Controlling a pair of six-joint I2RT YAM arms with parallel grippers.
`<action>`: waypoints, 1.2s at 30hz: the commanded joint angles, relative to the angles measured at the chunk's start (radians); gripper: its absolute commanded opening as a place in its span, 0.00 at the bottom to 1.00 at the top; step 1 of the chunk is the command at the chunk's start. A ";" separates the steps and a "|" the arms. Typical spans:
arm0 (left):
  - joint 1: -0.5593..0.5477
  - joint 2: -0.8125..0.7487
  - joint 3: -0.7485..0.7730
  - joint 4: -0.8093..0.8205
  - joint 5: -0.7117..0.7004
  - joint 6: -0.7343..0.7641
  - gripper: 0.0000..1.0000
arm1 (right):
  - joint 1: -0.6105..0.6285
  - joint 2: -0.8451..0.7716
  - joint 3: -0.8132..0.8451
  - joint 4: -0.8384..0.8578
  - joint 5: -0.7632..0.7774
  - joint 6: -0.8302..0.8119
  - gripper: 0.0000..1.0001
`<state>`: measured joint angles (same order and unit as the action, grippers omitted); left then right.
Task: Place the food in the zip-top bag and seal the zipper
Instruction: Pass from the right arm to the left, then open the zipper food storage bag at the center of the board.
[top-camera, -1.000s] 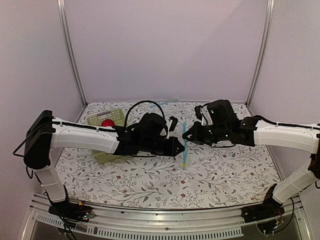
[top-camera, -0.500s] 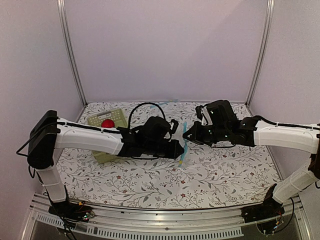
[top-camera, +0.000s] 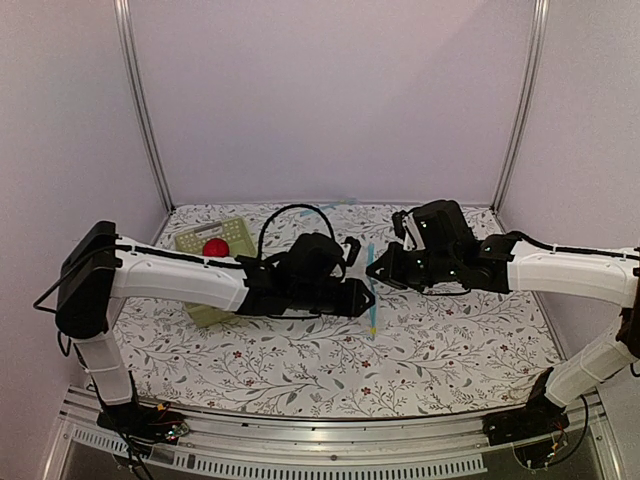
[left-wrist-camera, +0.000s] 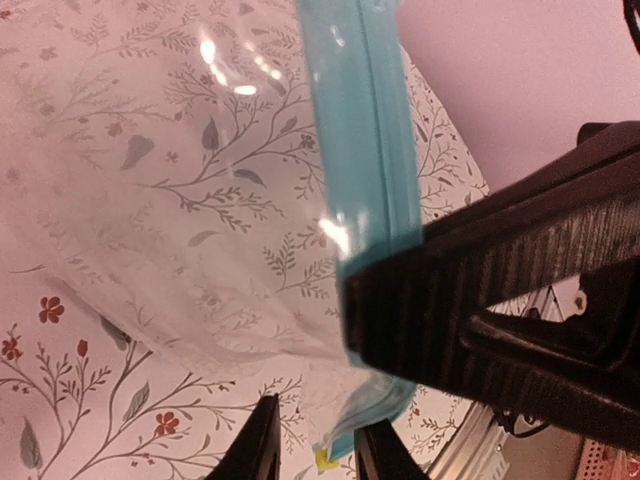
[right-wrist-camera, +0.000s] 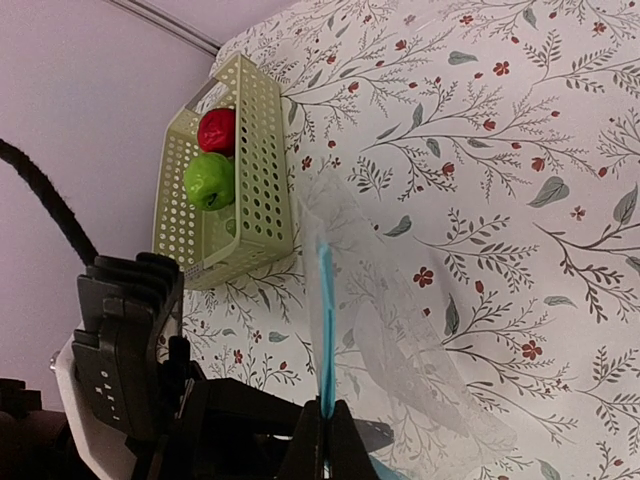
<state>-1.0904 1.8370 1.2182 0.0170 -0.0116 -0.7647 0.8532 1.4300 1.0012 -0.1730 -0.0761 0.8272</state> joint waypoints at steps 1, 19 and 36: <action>-0.011 0.029 0.021 0.037 0.004 0.025 0.26 | 0.011 -0.003 0.001 -0.012 0.004 0.009 0.01; -0.003 0.006 -0.011 0.020 -0.018 0.020 0.00 | 0.012 -0.064 -0.020 -0.088 0.111 -0.025 0.46; 0.052 -0.052 -0.089 0.106 0.119 -0.029 0.00 | 0.041 -0.172 -0.158 -0.088 -0.076 -0.192 0.56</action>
<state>-1.0595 1.8194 1.1530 0.0834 0.0689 -0.7704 0.8661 1.2594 0.8669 -0.2562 -0.1131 0.6781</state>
